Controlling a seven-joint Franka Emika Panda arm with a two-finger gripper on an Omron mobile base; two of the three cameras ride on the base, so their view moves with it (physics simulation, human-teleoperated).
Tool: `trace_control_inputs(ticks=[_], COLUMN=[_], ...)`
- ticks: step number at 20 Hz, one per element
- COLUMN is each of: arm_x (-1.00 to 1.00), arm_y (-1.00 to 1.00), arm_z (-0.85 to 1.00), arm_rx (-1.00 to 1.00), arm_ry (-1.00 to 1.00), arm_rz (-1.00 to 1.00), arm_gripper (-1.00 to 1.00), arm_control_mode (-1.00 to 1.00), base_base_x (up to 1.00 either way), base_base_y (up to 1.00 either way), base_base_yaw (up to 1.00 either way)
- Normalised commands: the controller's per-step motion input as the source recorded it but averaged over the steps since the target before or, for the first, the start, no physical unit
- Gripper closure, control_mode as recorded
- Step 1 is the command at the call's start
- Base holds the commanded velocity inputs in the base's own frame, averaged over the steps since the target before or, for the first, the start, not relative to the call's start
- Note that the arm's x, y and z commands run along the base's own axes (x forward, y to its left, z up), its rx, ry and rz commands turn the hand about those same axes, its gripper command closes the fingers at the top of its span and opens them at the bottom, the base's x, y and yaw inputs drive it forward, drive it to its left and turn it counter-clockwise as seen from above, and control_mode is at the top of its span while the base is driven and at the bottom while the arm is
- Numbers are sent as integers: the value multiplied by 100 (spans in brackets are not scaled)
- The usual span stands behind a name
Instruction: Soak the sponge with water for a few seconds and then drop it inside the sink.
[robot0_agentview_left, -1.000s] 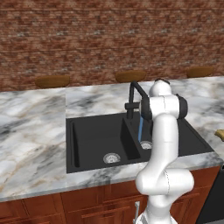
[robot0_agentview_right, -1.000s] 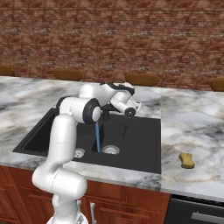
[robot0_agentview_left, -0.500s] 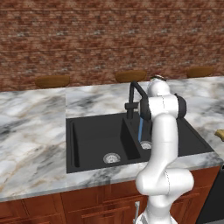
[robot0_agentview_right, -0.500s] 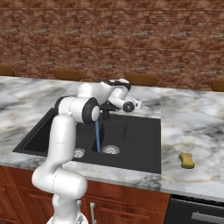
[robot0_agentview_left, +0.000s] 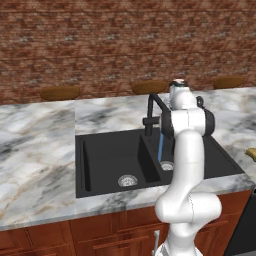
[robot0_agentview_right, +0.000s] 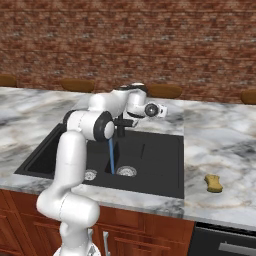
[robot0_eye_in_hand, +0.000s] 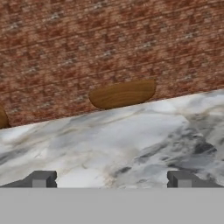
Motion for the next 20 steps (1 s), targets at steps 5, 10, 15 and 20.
trace_control_inputs(ticks=[5,10,15,20], arm_x=[-19,-42,-56,-84], arm_y=[-20,-12,-17,-21], arm_z=[43,32,18,0], arm_rx=[0,0,0,0], arm_ry=[3,0,0,0], arm_rz=[-1,0,0,0], arm_gripper=[-100,-100,-100,-100], arm_control_mode=[-100,-100,-100,-100], base_base_x=[0,0,0,0], base_base_y=[0,0,0,0], base_base_yaw=[0,0,0,0])
